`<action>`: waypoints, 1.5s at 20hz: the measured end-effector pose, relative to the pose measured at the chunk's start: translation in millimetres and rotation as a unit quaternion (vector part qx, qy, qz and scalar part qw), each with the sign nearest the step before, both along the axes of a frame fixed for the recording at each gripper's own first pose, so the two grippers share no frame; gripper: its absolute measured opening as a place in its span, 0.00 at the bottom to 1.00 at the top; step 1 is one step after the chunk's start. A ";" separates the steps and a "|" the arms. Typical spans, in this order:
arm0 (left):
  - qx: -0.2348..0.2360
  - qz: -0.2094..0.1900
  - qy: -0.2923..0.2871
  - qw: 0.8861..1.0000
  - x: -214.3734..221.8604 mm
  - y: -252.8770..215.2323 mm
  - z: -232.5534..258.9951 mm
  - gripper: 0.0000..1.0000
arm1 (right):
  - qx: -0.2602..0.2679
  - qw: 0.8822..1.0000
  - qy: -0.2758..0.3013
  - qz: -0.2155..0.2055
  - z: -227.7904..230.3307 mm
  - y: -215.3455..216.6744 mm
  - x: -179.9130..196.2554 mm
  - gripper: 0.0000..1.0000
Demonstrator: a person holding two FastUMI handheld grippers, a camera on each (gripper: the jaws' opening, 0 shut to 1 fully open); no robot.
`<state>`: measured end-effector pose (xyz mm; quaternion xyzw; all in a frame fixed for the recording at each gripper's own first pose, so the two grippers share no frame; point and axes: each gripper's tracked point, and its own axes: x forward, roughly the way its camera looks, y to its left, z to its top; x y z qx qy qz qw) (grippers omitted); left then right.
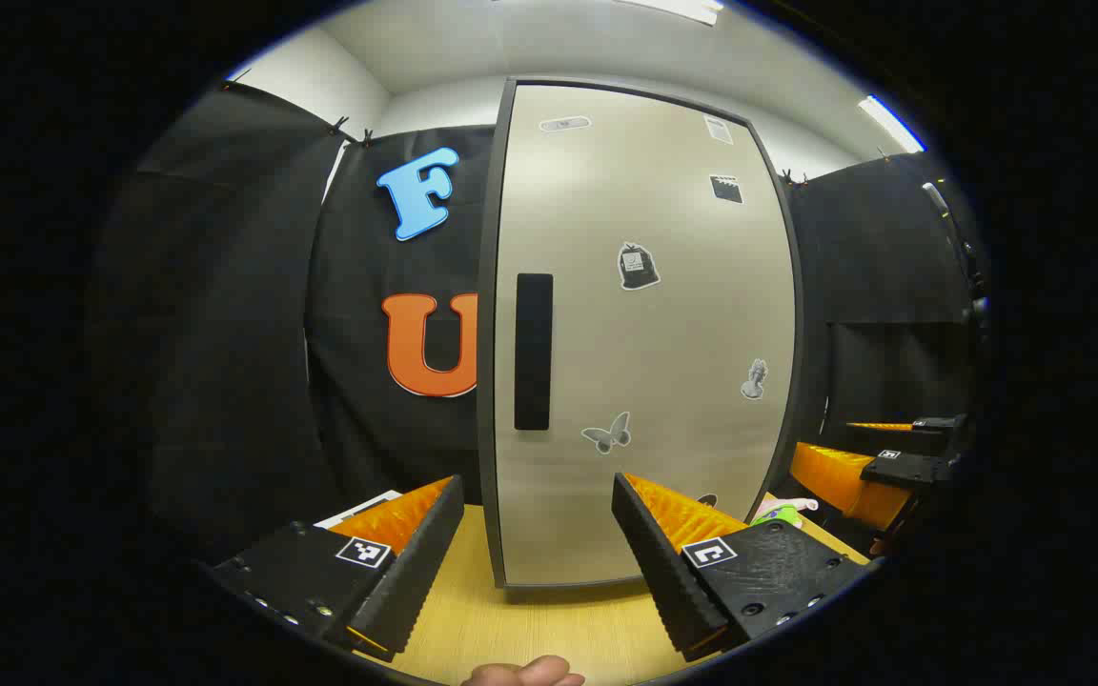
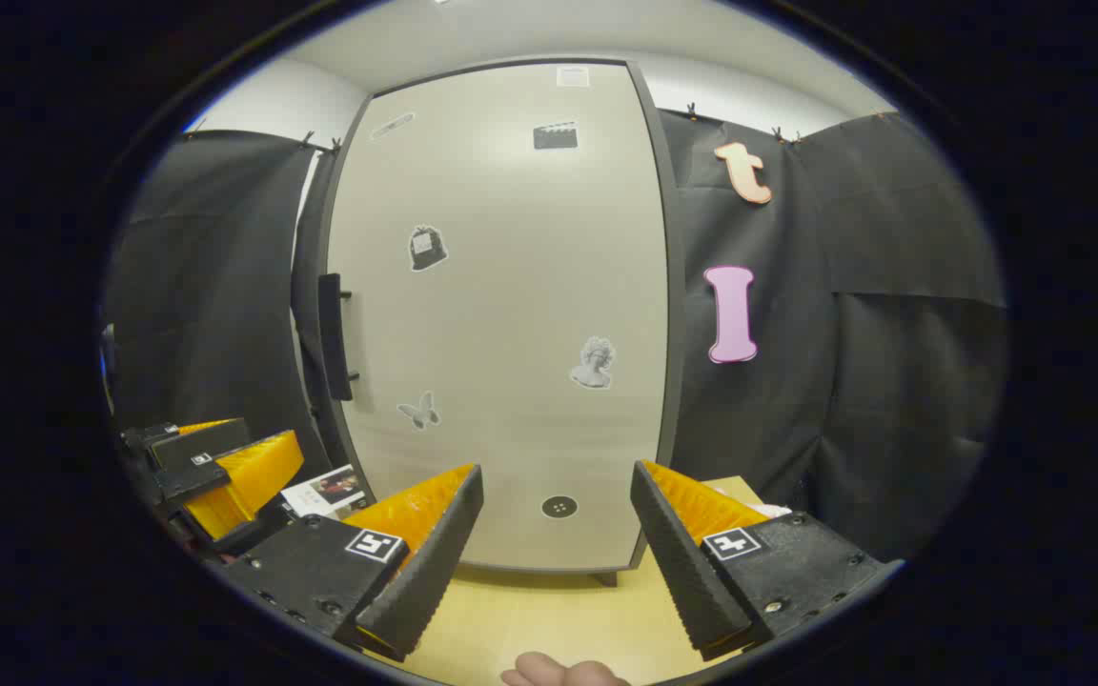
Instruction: Open the cabinet door with the right hand, grasp the bottle in the cabinet with the left hand and place it on the coaster, then close the cabinet door with the right hand.
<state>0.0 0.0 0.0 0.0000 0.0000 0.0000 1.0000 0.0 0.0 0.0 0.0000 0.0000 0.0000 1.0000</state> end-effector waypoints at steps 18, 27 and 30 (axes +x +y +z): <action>-0.006 -0.003 0.013 1.000 9.0 -1.7 2.5 0.95 | 0.000 1.000 0.013 -0.003 -4.2 -7.7 16.0 0.98; -0.003 -0.003 0.012 1.000 5.7 -0.9 2.7 0.95 | 0.001 1.000 0.016 0.008 -2.5 -1.2 22.1 1.00; 0.000 -0.001 0.004 1.000 -4.9 3.9 5.3 0.95 | -0.003 1.000 0.015 0.023 0.2 11.7 25.9 1.00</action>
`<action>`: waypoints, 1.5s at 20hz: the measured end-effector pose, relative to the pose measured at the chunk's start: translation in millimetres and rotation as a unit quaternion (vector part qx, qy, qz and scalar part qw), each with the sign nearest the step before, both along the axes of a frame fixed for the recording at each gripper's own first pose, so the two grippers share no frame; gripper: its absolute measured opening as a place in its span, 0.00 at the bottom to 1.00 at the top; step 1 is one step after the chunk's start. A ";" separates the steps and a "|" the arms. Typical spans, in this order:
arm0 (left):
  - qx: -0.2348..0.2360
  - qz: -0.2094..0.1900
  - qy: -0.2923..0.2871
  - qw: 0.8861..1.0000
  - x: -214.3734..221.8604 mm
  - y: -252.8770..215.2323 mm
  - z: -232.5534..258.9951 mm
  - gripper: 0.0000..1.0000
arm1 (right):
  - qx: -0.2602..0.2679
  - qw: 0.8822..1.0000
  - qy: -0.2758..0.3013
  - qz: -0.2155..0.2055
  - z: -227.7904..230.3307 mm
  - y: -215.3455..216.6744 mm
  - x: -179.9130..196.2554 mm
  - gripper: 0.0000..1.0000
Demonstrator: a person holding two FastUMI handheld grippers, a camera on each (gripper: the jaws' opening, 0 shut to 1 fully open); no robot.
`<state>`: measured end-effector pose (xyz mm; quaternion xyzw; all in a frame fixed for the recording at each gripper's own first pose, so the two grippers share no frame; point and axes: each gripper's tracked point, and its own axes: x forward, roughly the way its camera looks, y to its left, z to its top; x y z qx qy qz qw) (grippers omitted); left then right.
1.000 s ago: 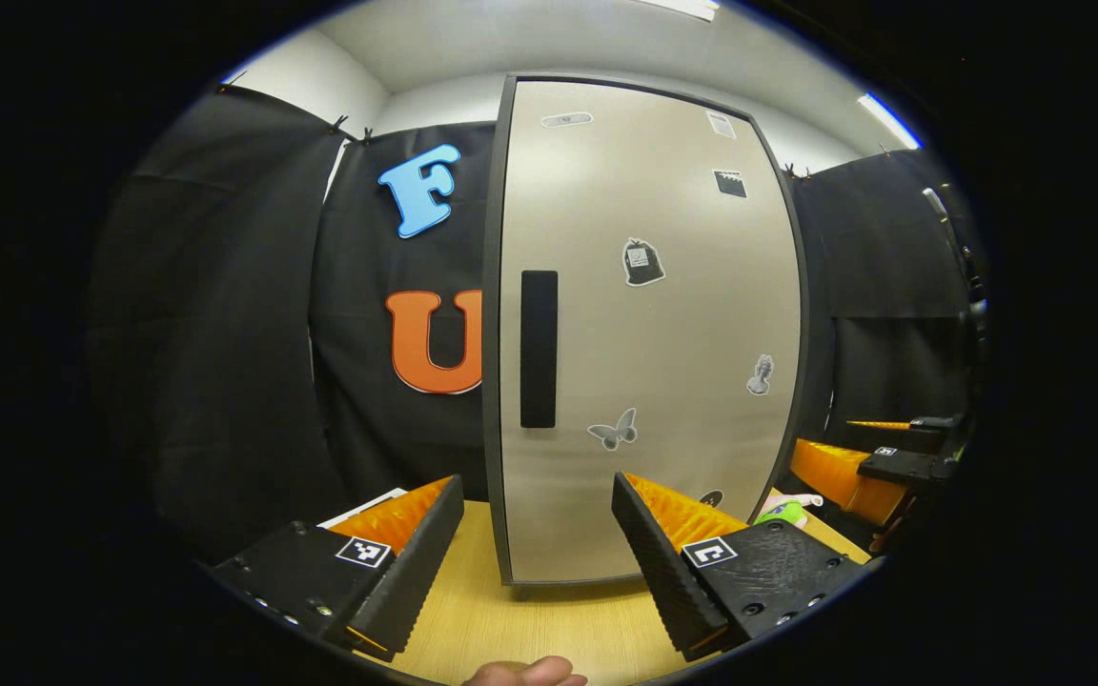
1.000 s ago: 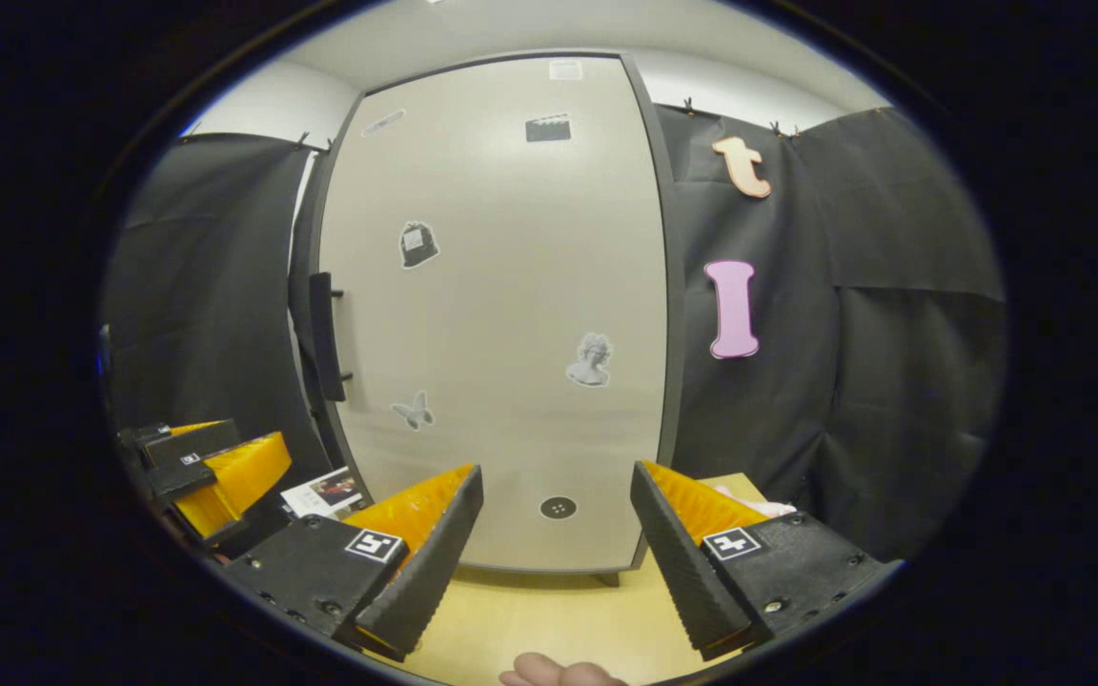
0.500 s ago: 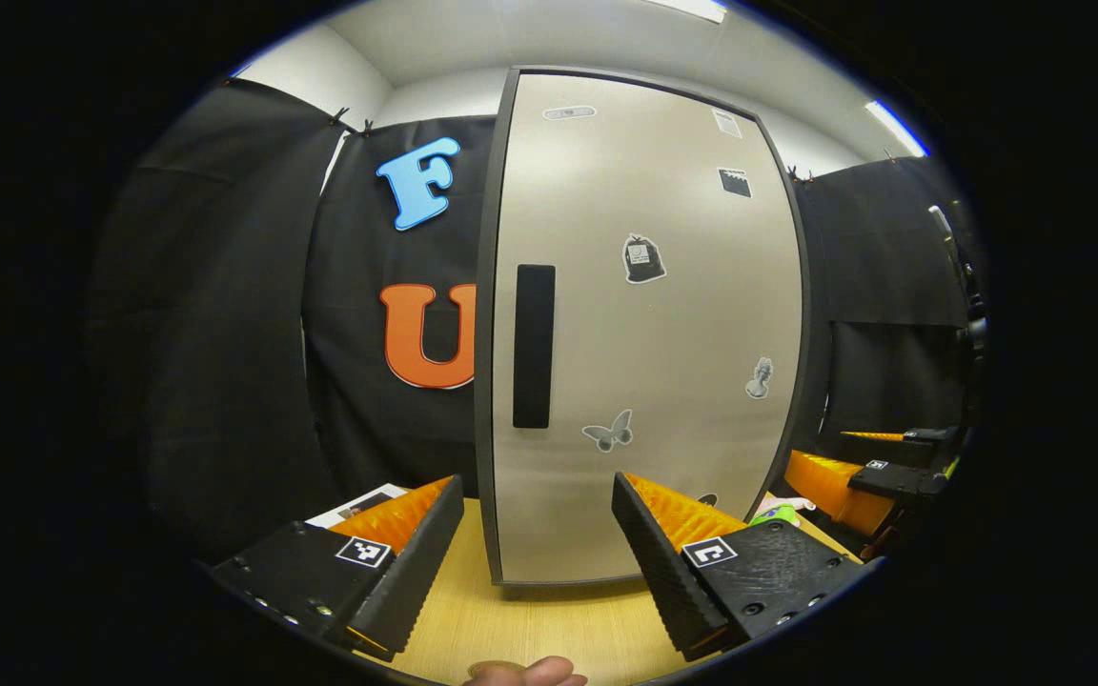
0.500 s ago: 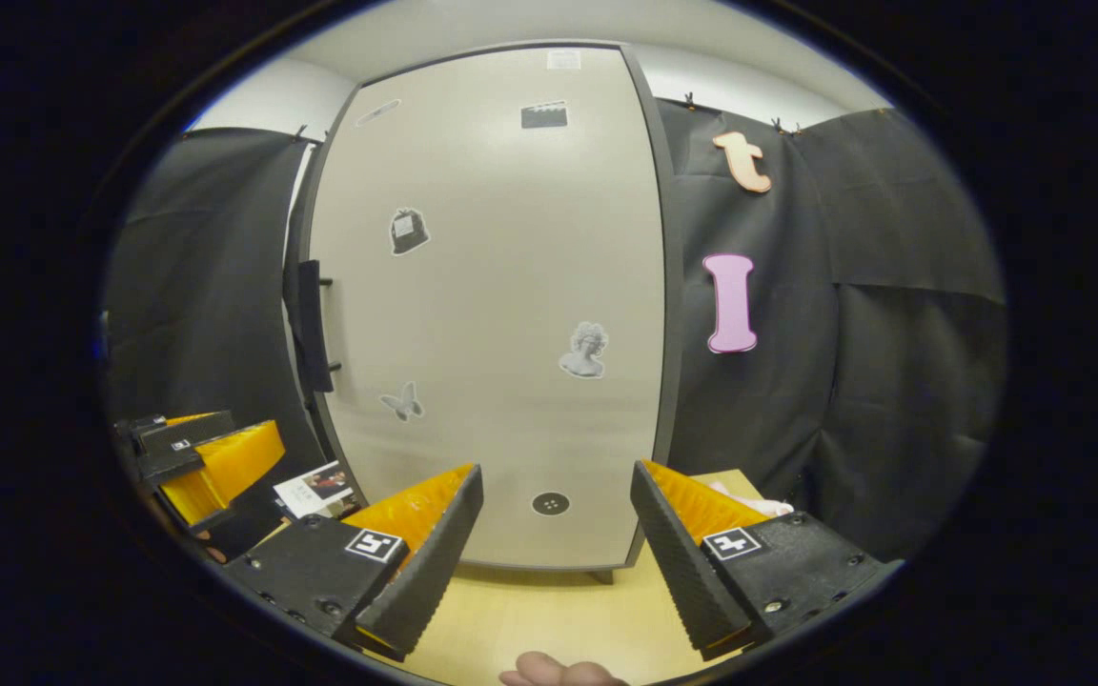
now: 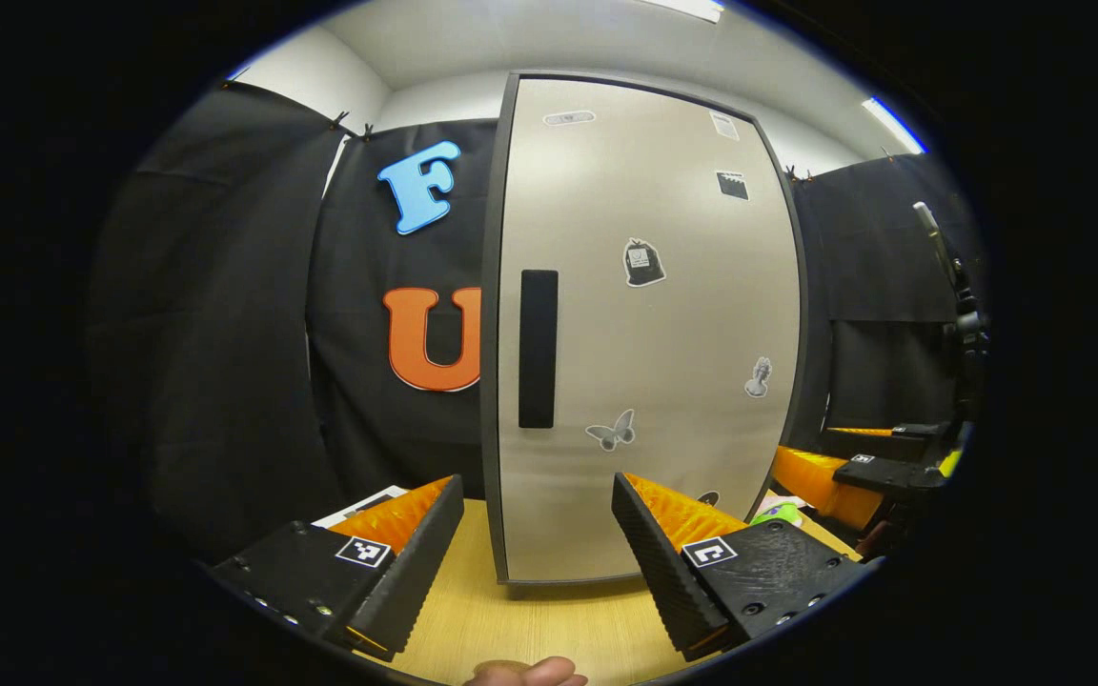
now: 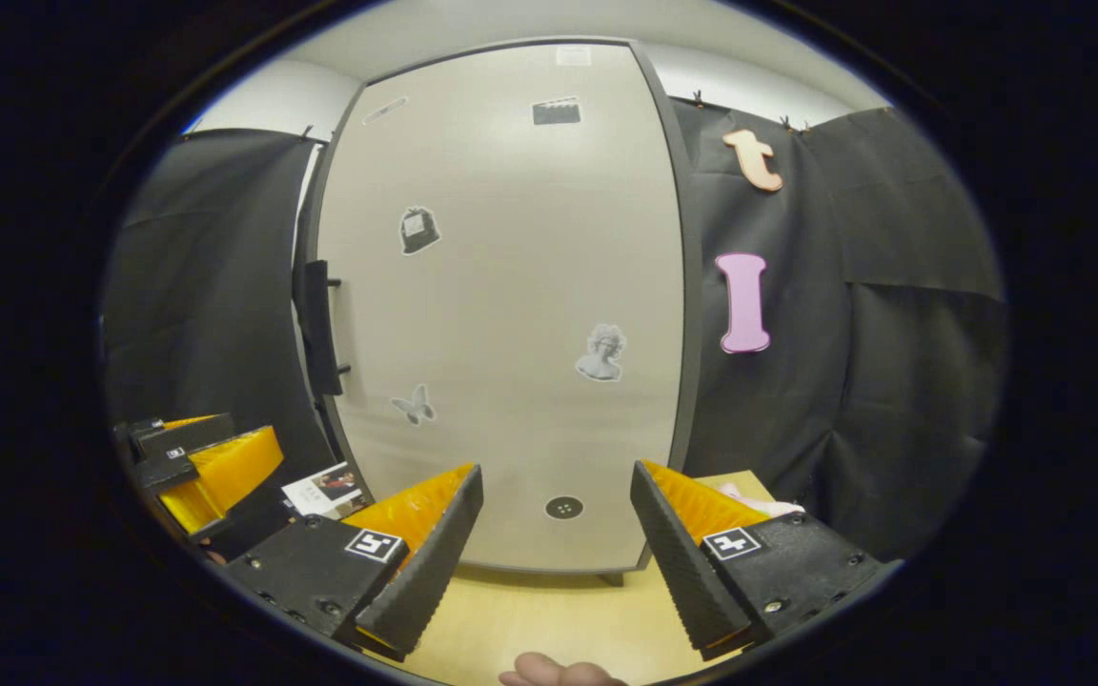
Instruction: Open the cabinet door with the right hand, grasp the bottle in the cabinet with the left hand and place it on the coaster, then close the cabinet door with the right hand.
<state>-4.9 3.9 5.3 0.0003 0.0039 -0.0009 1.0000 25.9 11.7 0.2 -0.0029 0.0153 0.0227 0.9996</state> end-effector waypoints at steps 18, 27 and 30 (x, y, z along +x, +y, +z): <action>0.025 0.051 -0.009 0.998 -168.9 76.4 -26.3 0.95 | -0.077 0.981 -0.030 0.175 33.9 200.9 75.0 1.00; 0.057 0.063 0.022 0.996 -196.4 93.9 -47.7 0.96 | -0.102 0.982 -0.036 0.153 35.1 219.6 101.8 0.77; 0.061 0.063 0.027 0.996 -194.0 98.3 -50.8 0.97 | -0.095 0.984 -0.031 0.151 34.5 216.7 102.6 0.35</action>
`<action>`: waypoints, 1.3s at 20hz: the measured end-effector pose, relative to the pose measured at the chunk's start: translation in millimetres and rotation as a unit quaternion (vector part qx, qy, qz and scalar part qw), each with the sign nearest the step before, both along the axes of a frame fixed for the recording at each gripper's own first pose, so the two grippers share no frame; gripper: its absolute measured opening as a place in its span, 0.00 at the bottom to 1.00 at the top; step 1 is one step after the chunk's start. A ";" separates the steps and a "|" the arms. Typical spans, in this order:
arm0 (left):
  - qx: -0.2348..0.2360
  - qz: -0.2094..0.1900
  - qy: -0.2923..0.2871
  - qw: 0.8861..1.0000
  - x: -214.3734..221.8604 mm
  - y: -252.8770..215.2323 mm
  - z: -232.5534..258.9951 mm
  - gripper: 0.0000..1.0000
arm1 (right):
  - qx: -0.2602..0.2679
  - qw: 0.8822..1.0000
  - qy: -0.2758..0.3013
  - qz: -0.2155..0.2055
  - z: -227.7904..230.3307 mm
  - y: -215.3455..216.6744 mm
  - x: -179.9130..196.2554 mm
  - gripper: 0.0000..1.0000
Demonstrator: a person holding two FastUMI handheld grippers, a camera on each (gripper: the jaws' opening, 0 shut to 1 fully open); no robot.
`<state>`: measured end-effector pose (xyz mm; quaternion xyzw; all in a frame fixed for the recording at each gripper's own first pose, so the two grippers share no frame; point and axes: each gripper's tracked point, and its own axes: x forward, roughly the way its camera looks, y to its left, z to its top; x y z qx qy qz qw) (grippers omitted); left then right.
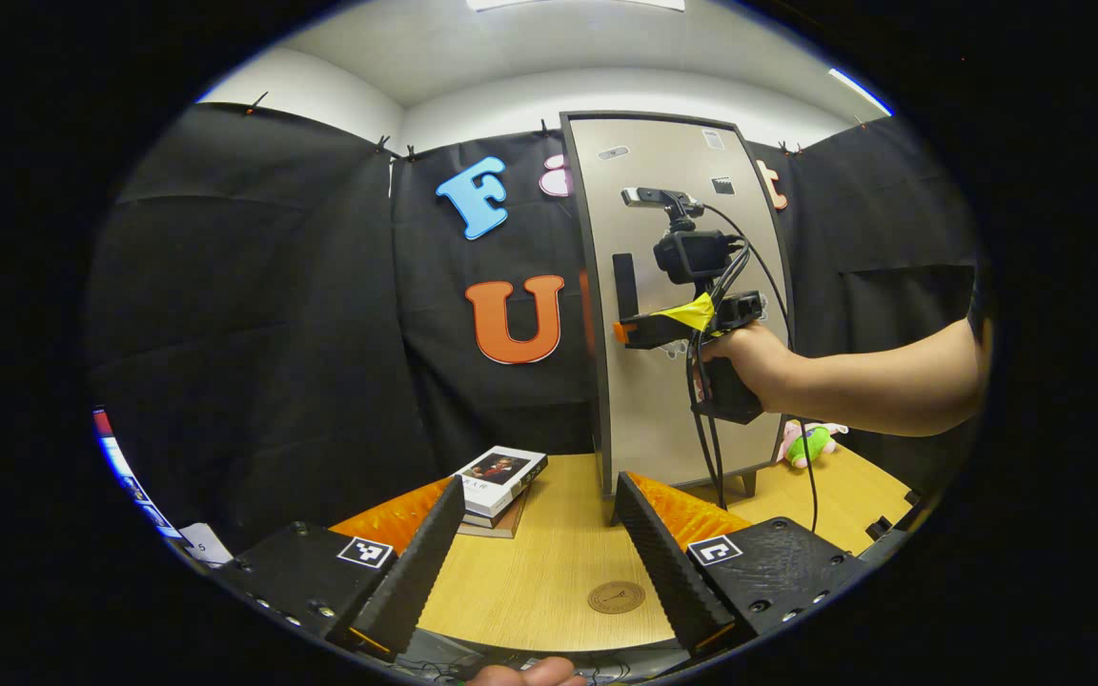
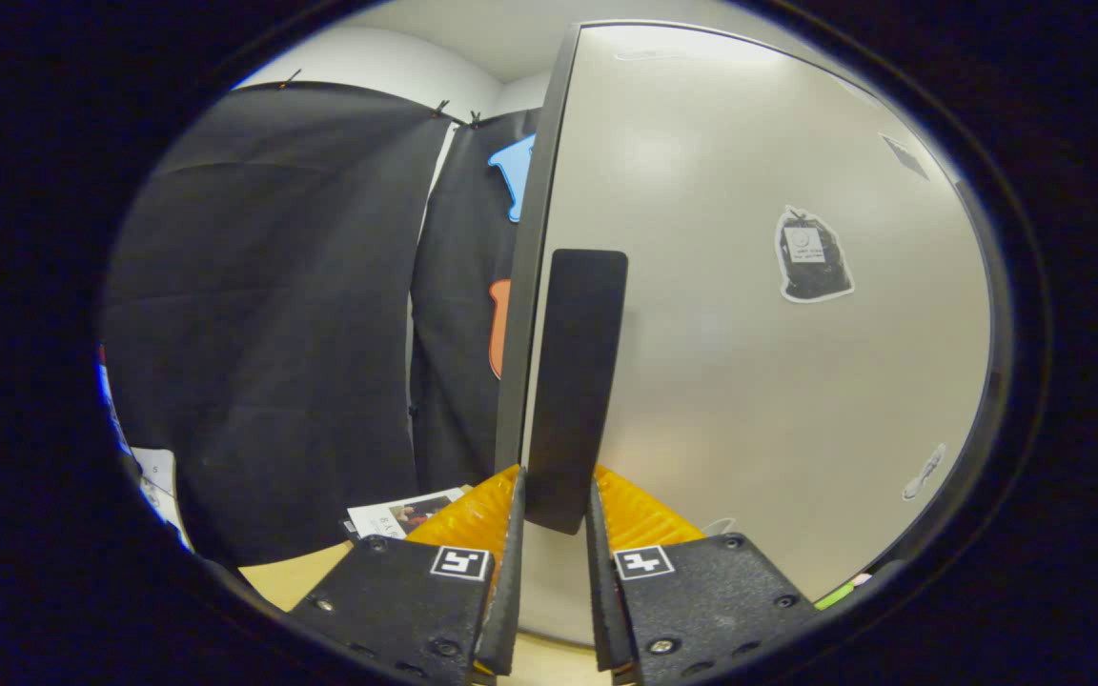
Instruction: Open the cabinet door with the right hand, grasp the bottle in the cabinet with the left hand and place it on the coaster, then close the cabinet door with the right hand.
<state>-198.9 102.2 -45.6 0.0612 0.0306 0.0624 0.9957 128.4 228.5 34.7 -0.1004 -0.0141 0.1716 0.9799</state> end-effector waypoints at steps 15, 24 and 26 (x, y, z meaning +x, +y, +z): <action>0.014 -0.044 0.021 0.999 18.0 -6.3 -20.6 0.96 | 0.034 0.999 0.003 0.022 -12.4 -18.0 -87.0 0.17; 0.001 -0.084 0.031 0.996 46.8 -21.6 -25.3 0.96 | 0.041 0.999 -0.004 0.016 -20.3 -49.0 -145.3 0.17; -0.001 -0.096 0.033 0.995 55.9 -33.0 -25.5 0.96 | 0.055 0.998 0.005 0.019 -22.3 -56.0 -154.9 0.17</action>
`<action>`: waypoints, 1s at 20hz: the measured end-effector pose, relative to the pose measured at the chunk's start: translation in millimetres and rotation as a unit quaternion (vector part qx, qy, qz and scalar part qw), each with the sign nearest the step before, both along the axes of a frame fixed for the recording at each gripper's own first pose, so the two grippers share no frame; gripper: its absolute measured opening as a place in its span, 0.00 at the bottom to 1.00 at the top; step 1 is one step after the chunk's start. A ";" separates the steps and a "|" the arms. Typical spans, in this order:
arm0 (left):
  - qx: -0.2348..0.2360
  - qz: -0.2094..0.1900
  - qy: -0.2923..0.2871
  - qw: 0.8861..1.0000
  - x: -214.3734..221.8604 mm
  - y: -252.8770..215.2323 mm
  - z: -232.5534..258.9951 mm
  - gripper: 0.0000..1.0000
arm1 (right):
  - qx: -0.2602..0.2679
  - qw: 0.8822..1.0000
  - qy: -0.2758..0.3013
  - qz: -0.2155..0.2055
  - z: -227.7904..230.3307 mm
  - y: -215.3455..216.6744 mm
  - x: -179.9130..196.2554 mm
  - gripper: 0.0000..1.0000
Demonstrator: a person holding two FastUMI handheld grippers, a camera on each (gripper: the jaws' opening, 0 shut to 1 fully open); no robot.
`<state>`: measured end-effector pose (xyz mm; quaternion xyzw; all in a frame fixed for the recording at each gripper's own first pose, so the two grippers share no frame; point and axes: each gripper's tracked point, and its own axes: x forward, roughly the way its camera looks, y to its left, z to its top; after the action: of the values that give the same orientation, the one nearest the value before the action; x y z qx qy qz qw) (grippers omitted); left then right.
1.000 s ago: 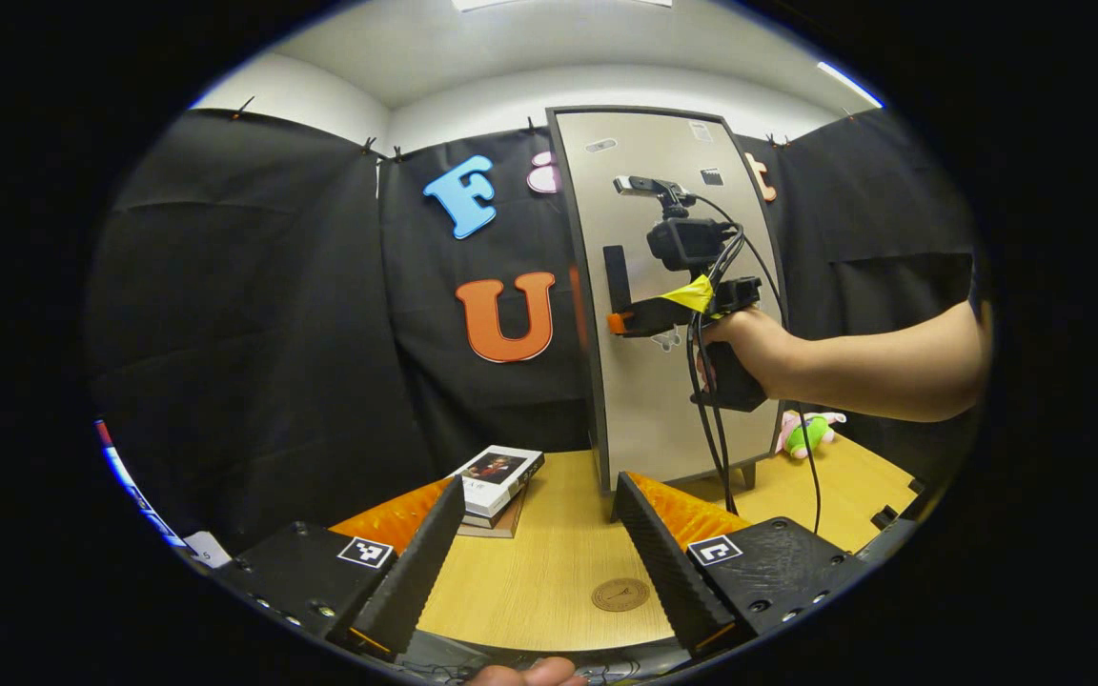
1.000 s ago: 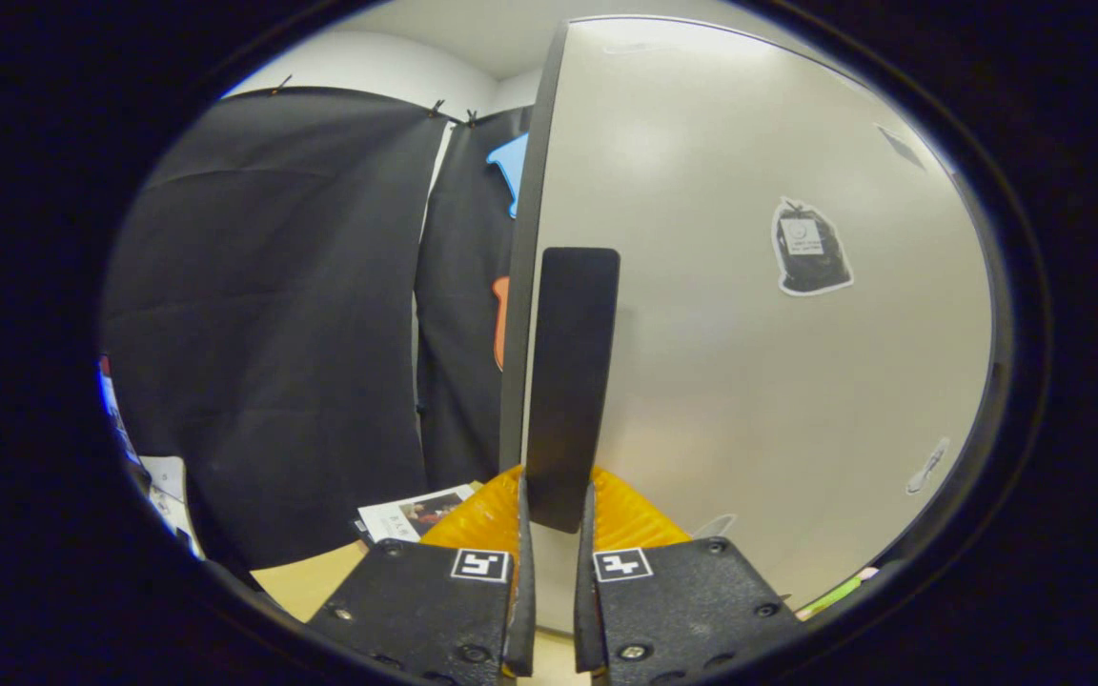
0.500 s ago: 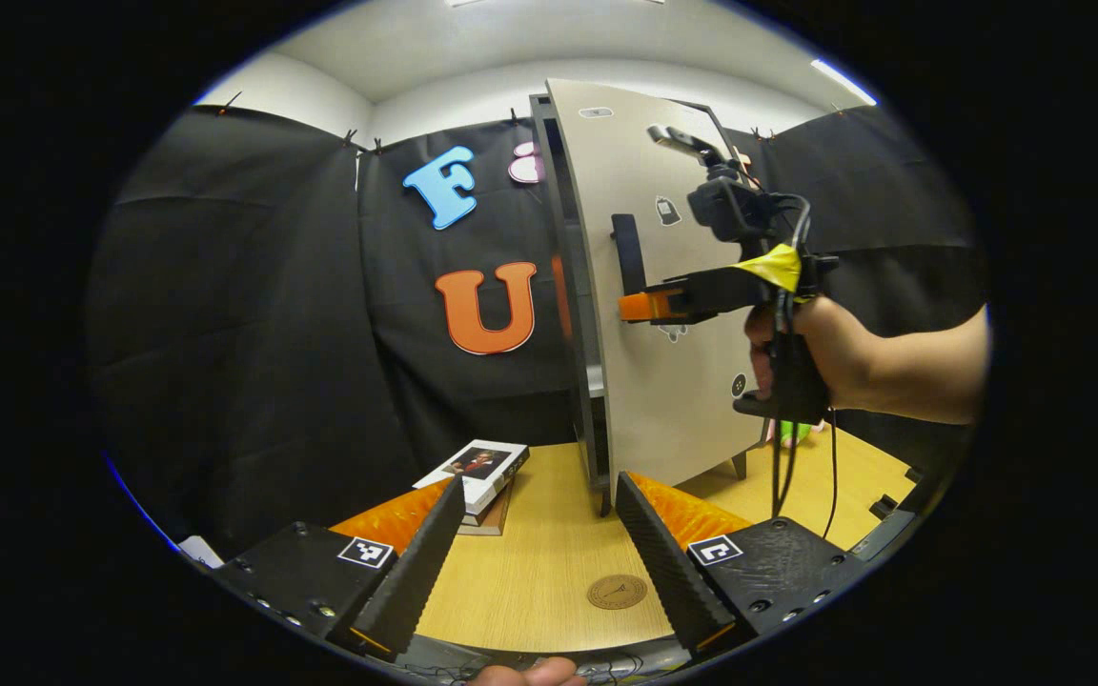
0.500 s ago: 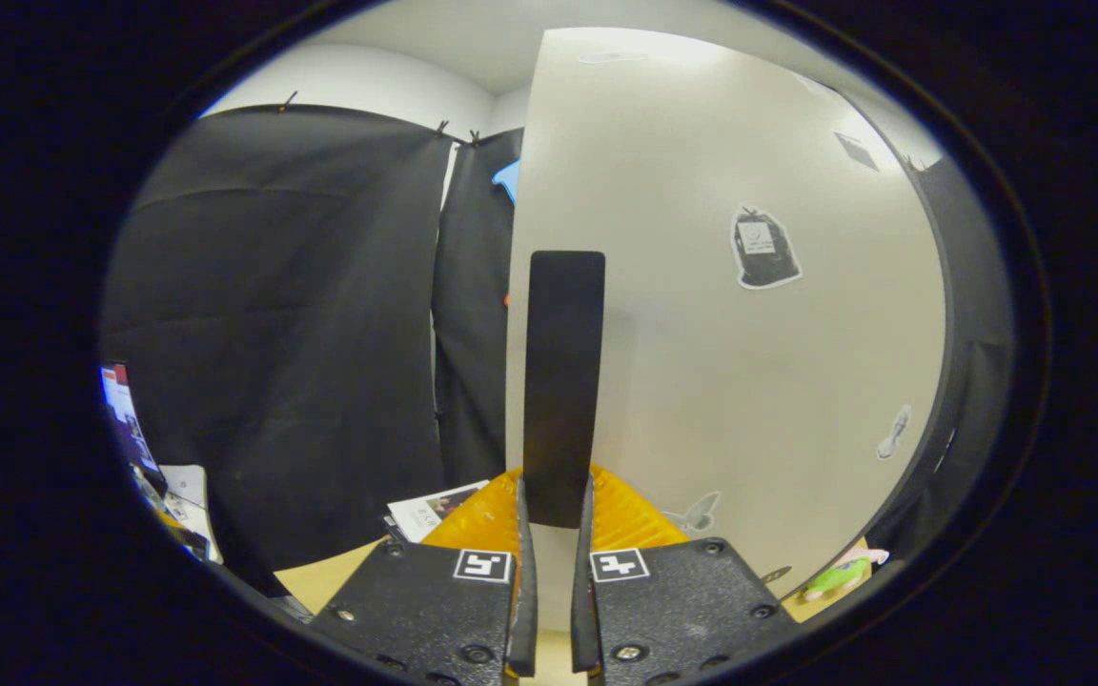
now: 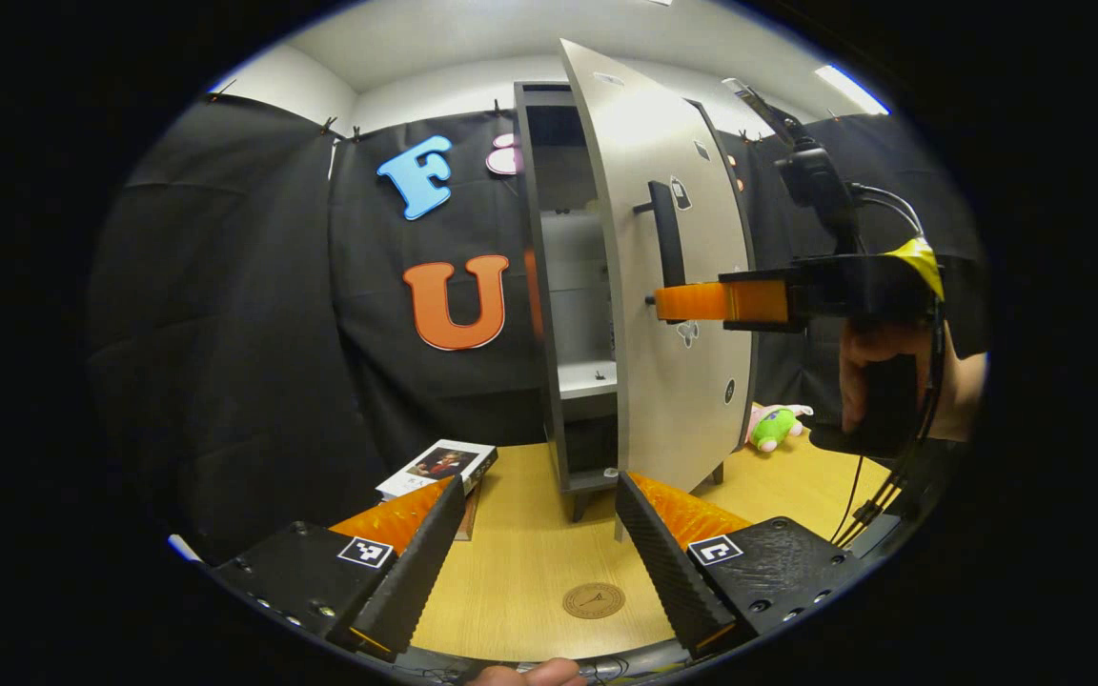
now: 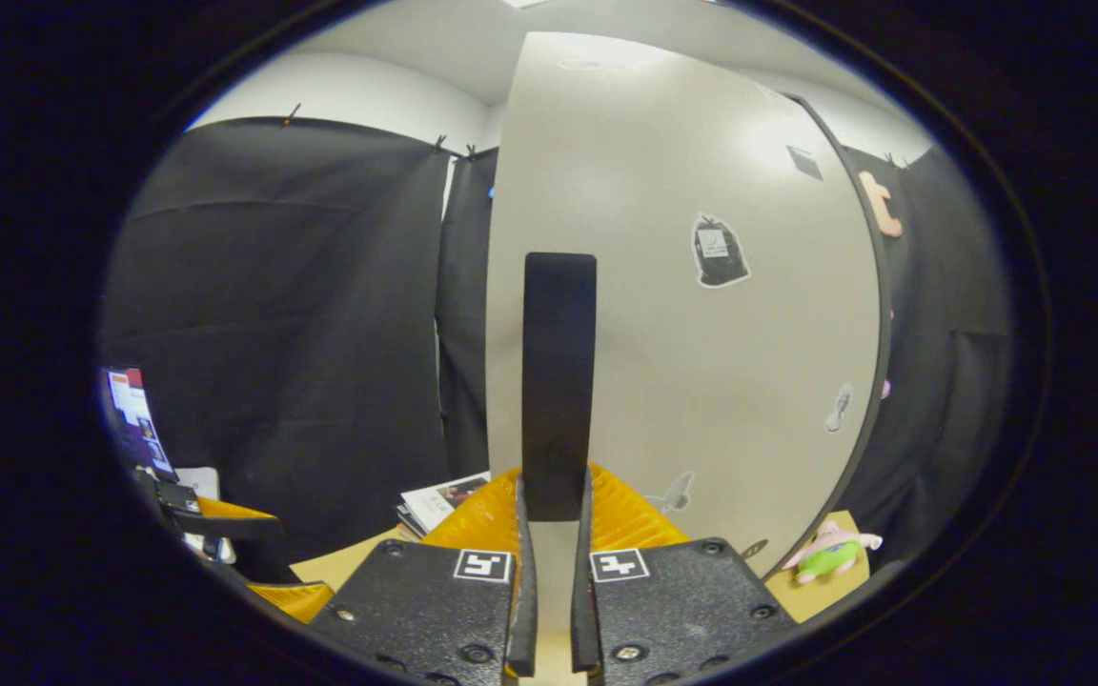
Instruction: Open the cabinet door with the right hand, grasp the bottle in the cabinet with the left hand and place it on the coaster, then close the cabinet door with the right hand.
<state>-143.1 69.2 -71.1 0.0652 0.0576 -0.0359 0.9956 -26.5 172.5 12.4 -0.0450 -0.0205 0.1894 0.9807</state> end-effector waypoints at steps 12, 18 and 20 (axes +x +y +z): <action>0.000 -0.066 0.009 0.998 23.7 -49.4 3.3 0.96 | 0.014 1.000 -0.006 -0.021 -5.2 -30.1 -36.6 0.17; -0.032 -0.062 -0.010 0.997 43.4 -63.9 18.4 0.96 | -0.001 0.999 -0.001 -0.035 -8.5 -44.9 -46.8 0.16; -0.044 -0.066 -0.019 0.997 50.8 -69.2 23.5 0.96 | -0.001 0.999 -0.002 -0.047 -7.8 -50.6 -47.0 0.15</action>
<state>-92.3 -0.1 -47.5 0.0255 0.0324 -0.1031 0.9938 -73.5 121.9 4.6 -0.0474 -0.0205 0.1426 0.9884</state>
